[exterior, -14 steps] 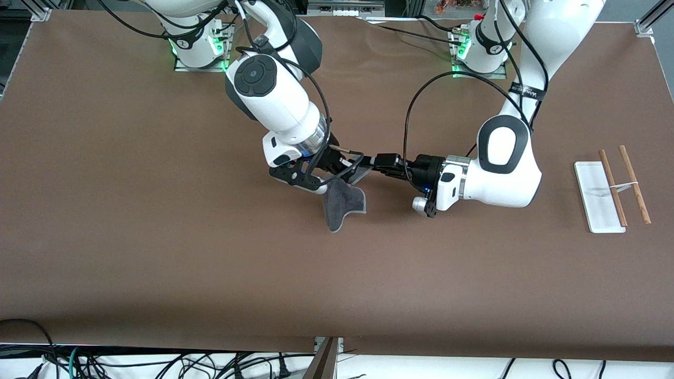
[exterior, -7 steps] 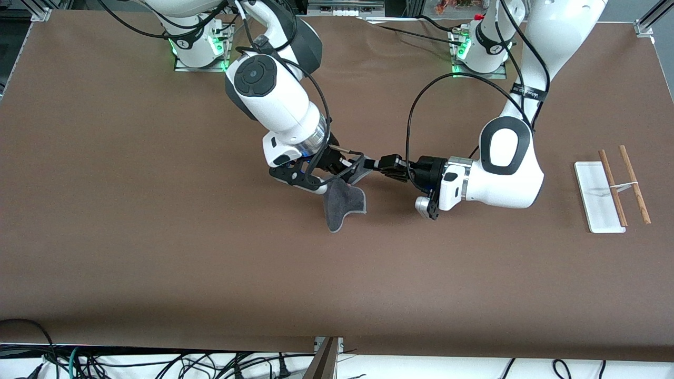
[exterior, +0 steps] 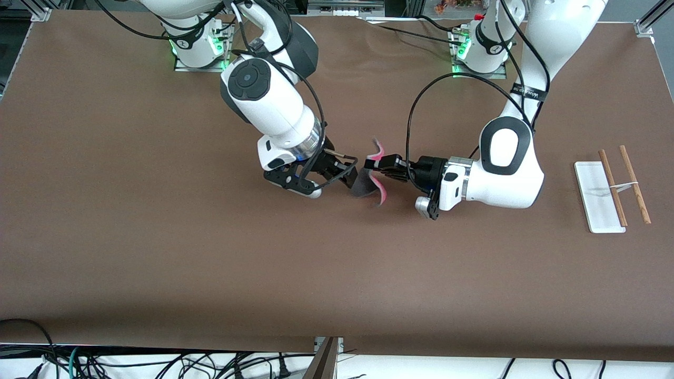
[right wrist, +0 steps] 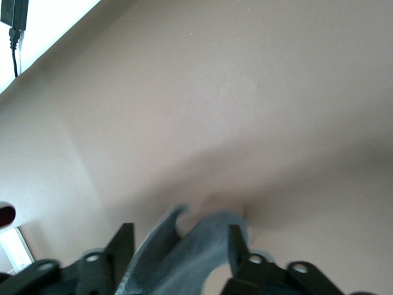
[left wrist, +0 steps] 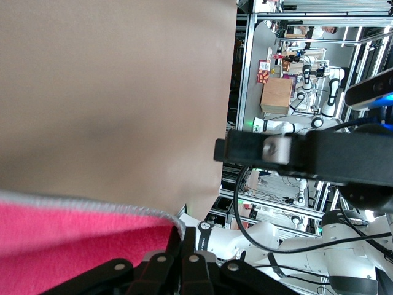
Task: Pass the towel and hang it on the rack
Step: 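Open the right gripper and withdraw while the left gripper carries the towel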
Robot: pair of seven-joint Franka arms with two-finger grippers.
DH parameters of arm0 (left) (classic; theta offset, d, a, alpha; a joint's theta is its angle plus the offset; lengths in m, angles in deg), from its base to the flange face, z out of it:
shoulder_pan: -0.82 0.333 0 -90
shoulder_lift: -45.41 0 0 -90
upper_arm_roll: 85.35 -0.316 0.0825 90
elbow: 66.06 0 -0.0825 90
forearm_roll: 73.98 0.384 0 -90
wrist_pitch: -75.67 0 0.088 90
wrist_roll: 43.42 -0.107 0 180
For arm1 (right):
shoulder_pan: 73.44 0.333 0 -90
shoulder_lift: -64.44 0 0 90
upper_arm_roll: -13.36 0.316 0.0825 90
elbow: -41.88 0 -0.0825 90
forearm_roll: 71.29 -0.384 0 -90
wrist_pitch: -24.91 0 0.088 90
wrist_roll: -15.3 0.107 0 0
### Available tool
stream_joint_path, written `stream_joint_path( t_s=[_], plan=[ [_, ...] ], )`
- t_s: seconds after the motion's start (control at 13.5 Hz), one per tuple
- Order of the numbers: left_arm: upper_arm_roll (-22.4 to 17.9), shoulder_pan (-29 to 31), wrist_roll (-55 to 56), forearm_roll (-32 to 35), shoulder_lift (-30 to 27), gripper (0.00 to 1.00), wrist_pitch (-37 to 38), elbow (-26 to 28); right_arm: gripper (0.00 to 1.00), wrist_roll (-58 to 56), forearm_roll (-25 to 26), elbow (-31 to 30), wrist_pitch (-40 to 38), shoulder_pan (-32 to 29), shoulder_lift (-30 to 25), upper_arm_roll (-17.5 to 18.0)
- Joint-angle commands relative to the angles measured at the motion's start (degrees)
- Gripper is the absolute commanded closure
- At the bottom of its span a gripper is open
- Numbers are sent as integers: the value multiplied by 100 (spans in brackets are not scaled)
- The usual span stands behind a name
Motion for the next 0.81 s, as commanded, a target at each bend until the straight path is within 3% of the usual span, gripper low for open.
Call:
stream_joint_path(
  t_s=[0.0,0.44,0.74],
  plan=[
    [-58,37,-64,217,-70,100,58,-64,0,-419,43,152,-117,-174,43,31],
    [-67,1045,-55,1824,-26,100,1120,-863,0,-2921,130,161,-1574,-1262,-133,31],
    [-58,1941,-81,3292,-35,100,2104,-1574,0,-4488,183,161,-2567,-2063,-352,-13]
  ],
)
